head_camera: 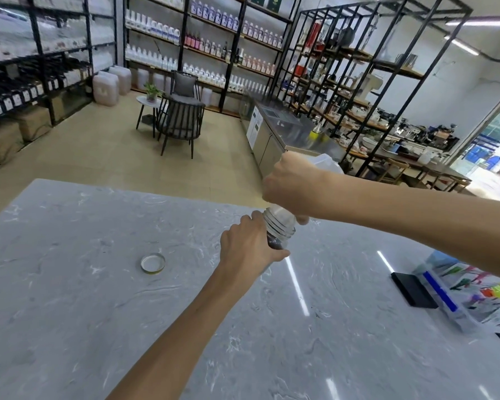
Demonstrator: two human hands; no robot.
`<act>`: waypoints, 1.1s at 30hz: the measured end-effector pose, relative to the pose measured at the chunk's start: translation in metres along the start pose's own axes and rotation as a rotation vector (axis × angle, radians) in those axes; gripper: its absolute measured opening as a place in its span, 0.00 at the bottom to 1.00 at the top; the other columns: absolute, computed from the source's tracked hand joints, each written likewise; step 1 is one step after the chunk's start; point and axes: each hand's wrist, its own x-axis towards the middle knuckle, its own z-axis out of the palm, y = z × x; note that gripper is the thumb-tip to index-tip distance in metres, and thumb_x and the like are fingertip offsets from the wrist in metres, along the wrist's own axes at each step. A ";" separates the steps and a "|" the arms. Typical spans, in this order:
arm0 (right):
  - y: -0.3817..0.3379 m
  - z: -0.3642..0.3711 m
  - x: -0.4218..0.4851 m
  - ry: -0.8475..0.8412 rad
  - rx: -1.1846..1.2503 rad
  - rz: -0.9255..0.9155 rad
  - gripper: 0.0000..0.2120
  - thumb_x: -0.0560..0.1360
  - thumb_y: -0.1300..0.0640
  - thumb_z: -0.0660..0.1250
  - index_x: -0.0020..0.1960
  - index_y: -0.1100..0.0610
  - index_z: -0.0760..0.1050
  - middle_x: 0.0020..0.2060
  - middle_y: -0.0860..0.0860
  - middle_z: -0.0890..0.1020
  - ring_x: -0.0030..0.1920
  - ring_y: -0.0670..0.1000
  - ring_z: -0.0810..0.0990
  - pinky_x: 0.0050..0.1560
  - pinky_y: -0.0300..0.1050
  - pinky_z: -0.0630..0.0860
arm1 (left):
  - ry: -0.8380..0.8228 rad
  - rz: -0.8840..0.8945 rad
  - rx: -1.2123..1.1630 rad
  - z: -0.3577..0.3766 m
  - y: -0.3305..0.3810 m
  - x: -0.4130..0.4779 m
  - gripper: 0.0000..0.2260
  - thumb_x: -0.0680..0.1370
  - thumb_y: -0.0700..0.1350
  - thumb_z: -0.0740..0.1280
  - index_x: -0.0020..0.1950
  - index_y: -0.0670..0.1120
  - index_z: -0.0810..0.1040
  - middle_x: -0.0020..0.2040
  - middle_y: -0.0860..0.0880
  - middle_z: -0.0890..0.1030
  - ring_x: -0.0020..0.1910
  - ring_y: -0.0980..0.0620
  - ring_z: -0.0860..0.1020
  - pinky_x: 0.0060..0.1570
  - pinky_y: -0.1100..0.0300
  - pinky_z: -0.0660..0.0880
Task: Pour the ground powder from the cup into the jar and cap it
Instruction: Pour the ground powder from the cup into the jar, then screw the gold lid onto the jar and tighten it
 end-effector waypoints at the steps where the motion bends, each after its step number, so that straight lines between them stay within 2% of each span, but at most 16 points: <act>1: 0.000 0.000 -0.001 0.006 0.009 0.010 0.19 0.69 0.43 0.75 0.56 0.50 0.78 0.47 0.44 0.80 0.43 0.49 0.76 0.35 0.42 0.63 | -0.003 -0.005 0.001 0.000 -0.001 0.000 0.34 0.68 0.68 0.72 0.61 0.45 0.70 0.53 0.47 0.78 0.52 0.44 0.80 0.43 0.56 0.66; 3: -0.004 0.001 -0.001 0.046 0.003 0.041 0.11 0.74 0.51 0.70 0.56 0.51 0.79 0.47 0.44 0.80 0.43 0.48 0.76 0.32 0.41 0.60 | -0.005 -0.023 -0.011 0.001 -0.004 0.000 0.34 0.68 0.68 0.72 0.61 0.45 0.71 0.53 0.47 0.78 0.52 0.44 0.80 0.43 0.57 0.66; 5: -0.009 0.002 0.000 0.065 -0.014 0.051 0.08 0.76 0.57 0.66 0.54 0.51 0.80 0.46 0.44 0.79 0.39 0.48 0.73 0.32 0.41 0.58 | -0.003 -0.024 0.003 0.001 -0.007 -0.001 0.34 0.68 0.68 0.72 0.61 0.45 0.70 0.54 0.47 0.78 0.52 0.44 0.79 0.43 0.56 0.66; 8: -0.014 0.001 0.001 0.067 0.010 0.044 0.08 0.75 0.55 0.68 0.53 0.51 0.80 0.44 0.44 0.77 0.43 0.47 0.78 0.35 0.41 0.61 | -0.021 -0.023 0.025 0.003 -0.012 -0.003 0.34 0.68 0.68 0.72 0.61 0.45 0.70 0.54 0.48 0.78 0.52 0.44 0.79 0.43 0.56 0.66; 10: -0.015 0.002 0.005 0.067 0.033 0.017 0.17 0.71 0.45 0.73 0.57 0.50 0.79 0.47 0.44 0.79 0.45 0.48 0.79 0.37 0.41 0.64 | -0.037 -0.031 0.023 0.005 -0.018 -0.005 0.35 0.67 0.69 0.72 0.61 0.46 0.70 0.54 0.48 0.77 0.52 0.44 0.79 0.43 0.56 0.65; 13: -0.014 0.014 0.008 0.126 0.120 -0.021 0.34 0.64 0.33 0.73 0.65 0.48 0.73 0.53 0.45 0.77 0.39 0.50 0.74 0.33 0.43 0.64 | -0.056 -0.035 0.030 0.008 -0.031 -0.012 0.36 0.66 0.70 0.72 0.62 0.47 0.69 0.54 0.48 0.78 0.53 0.44 0.80 0.43 0.55 0.65; 15: -0.015 0.029 0.008 0.192 0.333 0.004 0.44 0.62 0.27 0.71 0.71 0.45 0.65 0.59 0.45 0.76 0.40 0.51 0.74 0.36 0.43 0.67 | -0.063 -0.069 -0.031 0.011 -0.047 -0.018 0.37 0.65 0.71 0.71 0.63 0.49 0.69 0.54 0.49 0.78 0.53 0.44 0.80 0.44 0.55 0.67; 18: -0.031 0.055 0.009 0.186 0.804 0.037 0.48 0.60 0.22 0.66 0.74 0.40 0.58 0.65 0.42 0.73 0.54 0.50 0.79 0.47 0.46 0.73 | -0.116 -0.103 -0.122 0.015 -0.082 -0.033 0.38 0.63 0.70 0.73 0.66 0.53 0.69 0.57 0.52 0.79 0.55 0.46 0.80 0.48 0.53 0.74; 19: -0.043 0.064 0.010 0.177 0.986 0.038 0.48 0.59 0.22 0.66 0.74 0.39 0.58 0.65 0.41 0.73 0.57 0.47 0.79 0.49 0.46 0.74 | -0.130 -0.115 -0.177 0.017 -0.095 -0.040 0.37 0.63 0.68 0.74 0.67 0.54 0.69 0.58 0.53 0.79 0.56 0.47 0.80 0.51 0.51 0.76; 22: -0.098 0.089 0.015 0.183 1.601 0.029 0.47 0.56 0.22 0.68 0.71 0.35 0.61 0.61 0.37 0.74 0.57 0.38 0.78 0.55 0.42 0.75 | -0.137 -0.184 -0.375 0.021 -0.135 -0.069 0.36 0.61 0.63 0.78 0.66 0.59 0.70 0.59 0.58 0.80 0.58 0.54 0.79 0.54 0.52 0.78; 25: -0.170 0.104 0.025 0.219 2.038 0.011 0.45 0.57 0.27 0.74 0.70 0.34 0.64 0.61 0.36 0.74 0.59 0.36 0.77 0.49 0.36 0.74 | -0.123 -0.216 -0.480 0.024 -0.170 -0.098 0.32 0.60 0.59 0.80 0.61 0.64 0.72 0.55 0.63 0.81 0.56 0.61 0.79 0.54 0.57 0.78; 27: -0.218 0.107 0.029 0.222 2.233 0.011 0.44 0.59 0.32 0.76 0.71 0.35 0.64 0.63 0.38 0.73 0.61 0.37 0.76 0.49 0.38 0.73 | -0.121 -0.232 -0.546 0.026 -0.193 -0.116 0.30 0.60 0.55 0.82 0.58 0.64 0.74 0.52 0.64 0.83 0.55 0.62 0.80 0.57 0.61 0.76; 29: -0.261 0.109 0.029 0.226 2.341 0.048 0.43 0.60 0.35 0.77 0.72 0.37 0.63 0.63 0.40 0.70 0.63 0.38 0.75 0.49 0.40 0.75 | -0.088 -0.228 -0.570 0.029 -0.215 -0.137 0.30 0.59 0.54 0.83 0.57 0.64 0.76 0.52 0.64 0.83 0.55 0.65 0.80 0.58 0.74 0.70; 30: -0.280 0.110 0.028 0.225 2.349 0.081 0.43 0.61 0.36 0.76 0.72 0.36 0.62 0.63 0.41 0.68 0.63 0.37 0.74 0.50 0.40 0.76 | -0.068 -0.236 -0.591 0.030 -0.226 -0.148 0.30 0.59 0.54 0.84 0.57 0.65 0.76 0.53 0.63 0.83 0.54 0.66 0.80 0.56 0.77 0.69; 31: -0.297 0.111 0.026 0.223 2.337 0.115 0.43 0.62 0.36 0.76 0.73 0.36 0.61 0.63 0.41 0.66 0.64 0.37 0.73 0.51 0.40 0.76 | -0.054 -0.257 -0.625 0.031 -0.235 -0.158 0.31 0.58 0.54 0.84 0.57 0.67 0.76 0.53 0.63 0.83 0.54 0.66 0.81 0.54 0.76 0.71; 33: -0.322 0.111 0.024 0.205 2.295 0.149 0.45 0.62 0.37 0.76 0.74 0.39 0.59 0.63 0.43 0.65 0.64 0.39 0.71 0.57 0.40 0.74 | -0.052 -0.298 -0.664 0.037 -0.249 -0.174 0.32 0.57 0.53 0.84 0.58 0.68 0.77 0.54 0.61 0.84 0.55 0.62 0.82 0.56 0.68 0.76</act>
